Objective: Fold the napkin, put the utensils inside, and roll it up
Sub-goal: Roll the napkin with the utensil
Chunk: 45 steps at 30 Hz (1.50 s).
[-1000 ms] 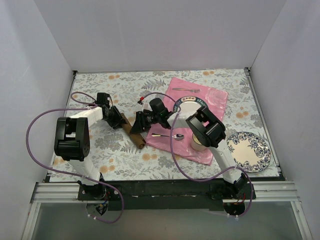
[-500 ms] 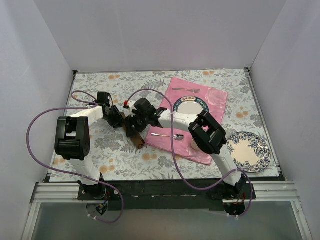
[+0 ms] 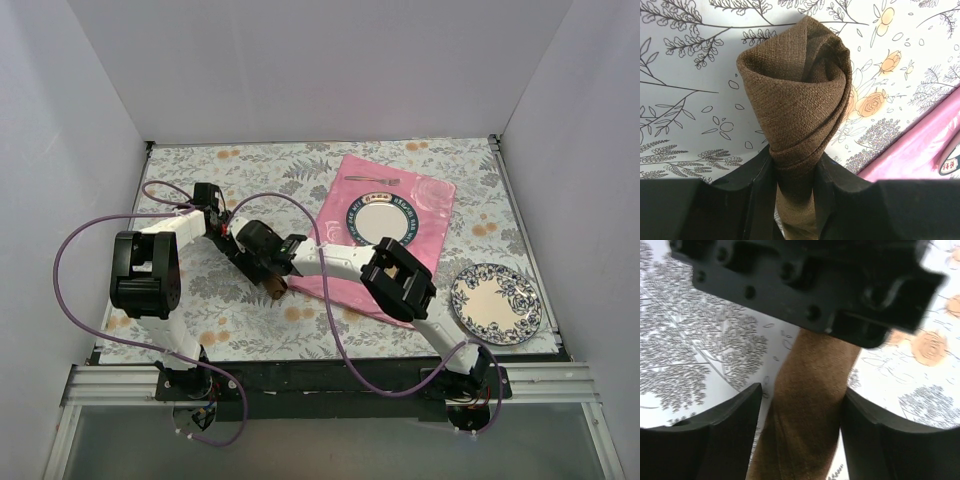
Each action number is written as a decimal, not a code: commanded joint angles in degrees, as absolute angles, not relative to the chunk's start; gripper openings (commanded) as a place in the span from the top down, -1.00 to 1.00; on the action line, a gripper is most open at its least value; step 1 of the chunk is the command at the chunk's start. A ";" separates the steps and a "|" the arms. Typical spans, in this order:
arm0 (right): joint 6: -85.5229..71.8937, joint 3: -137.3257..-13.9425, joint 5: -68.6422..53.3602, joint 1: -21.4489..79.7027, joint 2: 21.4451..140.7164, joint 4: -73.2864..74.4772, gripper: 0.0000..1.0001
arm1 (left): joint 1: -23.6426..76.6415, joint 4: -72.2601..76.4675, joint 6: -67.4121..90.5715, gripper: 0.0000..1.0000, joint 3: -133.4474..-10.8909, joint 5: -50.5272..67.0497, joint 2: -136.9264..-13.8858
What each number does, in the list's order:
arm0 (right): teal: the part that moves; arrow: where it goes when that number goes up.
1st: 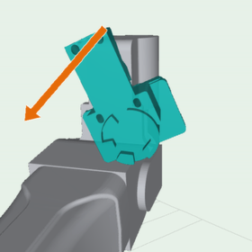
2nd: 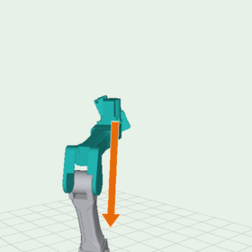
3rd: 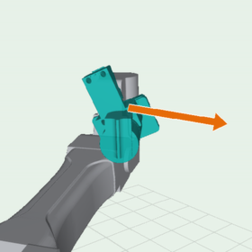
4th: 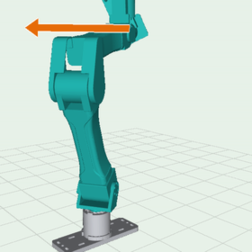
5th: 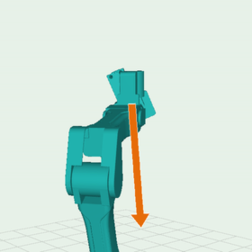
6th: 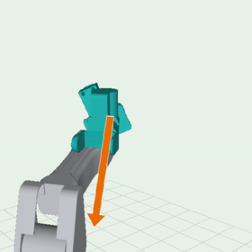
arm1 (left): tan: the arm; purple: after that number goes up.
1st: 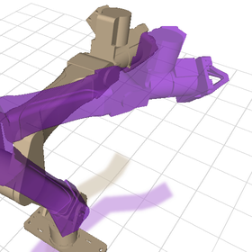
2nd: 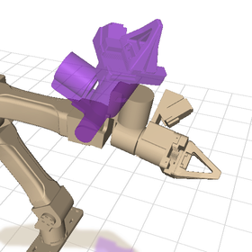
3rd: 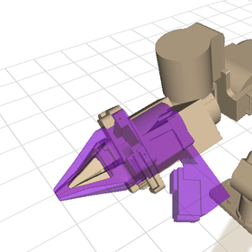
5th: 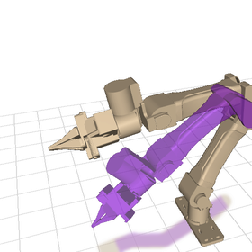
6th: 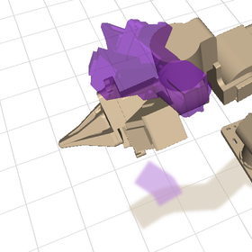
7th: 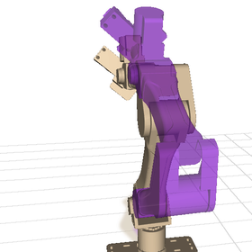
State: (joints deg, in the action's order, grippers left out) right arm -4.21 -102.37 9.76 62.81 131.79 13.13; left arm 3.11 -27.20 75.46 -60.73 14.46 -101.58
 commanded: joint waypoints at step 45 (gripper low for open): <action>-11.60 -96.07 -10.02 56.08 129.99 5.01 0.42 | 0.53 -31.20 84.20 -0.32 -63.81 18.54 -94.30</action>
